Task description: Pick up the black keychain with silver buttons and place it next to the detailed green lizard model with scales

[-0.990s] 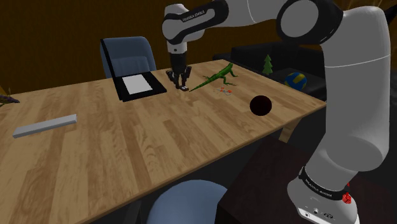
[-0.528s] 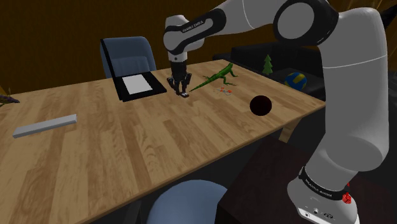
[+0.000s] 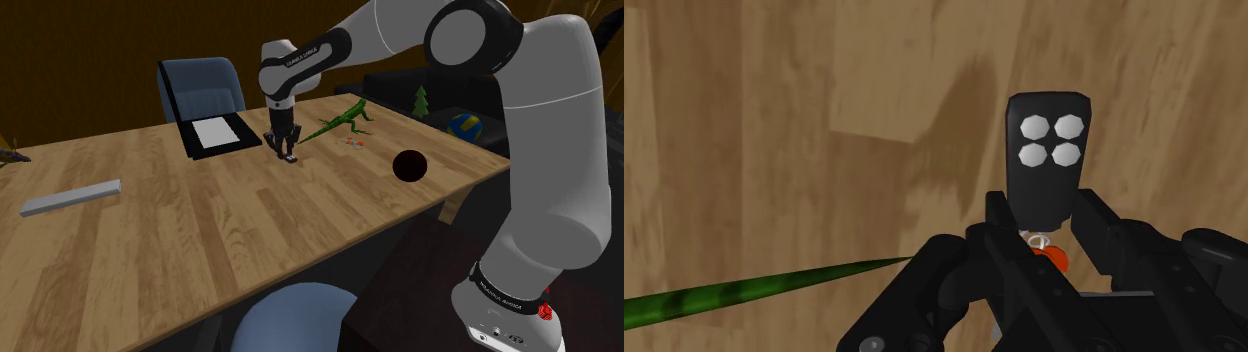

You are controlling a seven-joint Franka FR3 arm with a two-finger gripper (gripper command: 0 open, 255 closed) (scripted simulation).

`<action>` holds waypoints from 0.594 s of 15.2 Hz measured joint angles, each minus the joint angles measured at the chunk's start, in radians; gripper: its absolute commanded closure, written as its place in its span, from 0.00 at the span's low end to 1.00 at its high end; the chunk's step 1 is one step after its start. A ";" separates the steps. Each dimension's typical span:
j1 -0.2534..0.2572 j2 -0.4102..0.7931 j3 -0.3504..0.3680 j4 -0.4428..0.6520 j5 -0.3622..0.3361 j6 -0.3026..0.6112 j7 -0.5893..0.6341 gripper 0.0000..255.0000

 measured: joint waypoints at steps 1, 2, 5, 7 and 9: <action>0.000 0.000 0.000 -0.001 0.000 0.002 0.000 1.00; 0.000 0.001 0.000 -0.001 0.000 0.002 0.000 1.00; 0.000 0.001 0.000 -0.001 0.000 0.003 0.000 1.00; 0.000 0.001 0.000 -0.001 0.000 0.003 0.000 0.00; 0.000 0.001 0.000 -0.001 0.000 0.003 0.000 0.00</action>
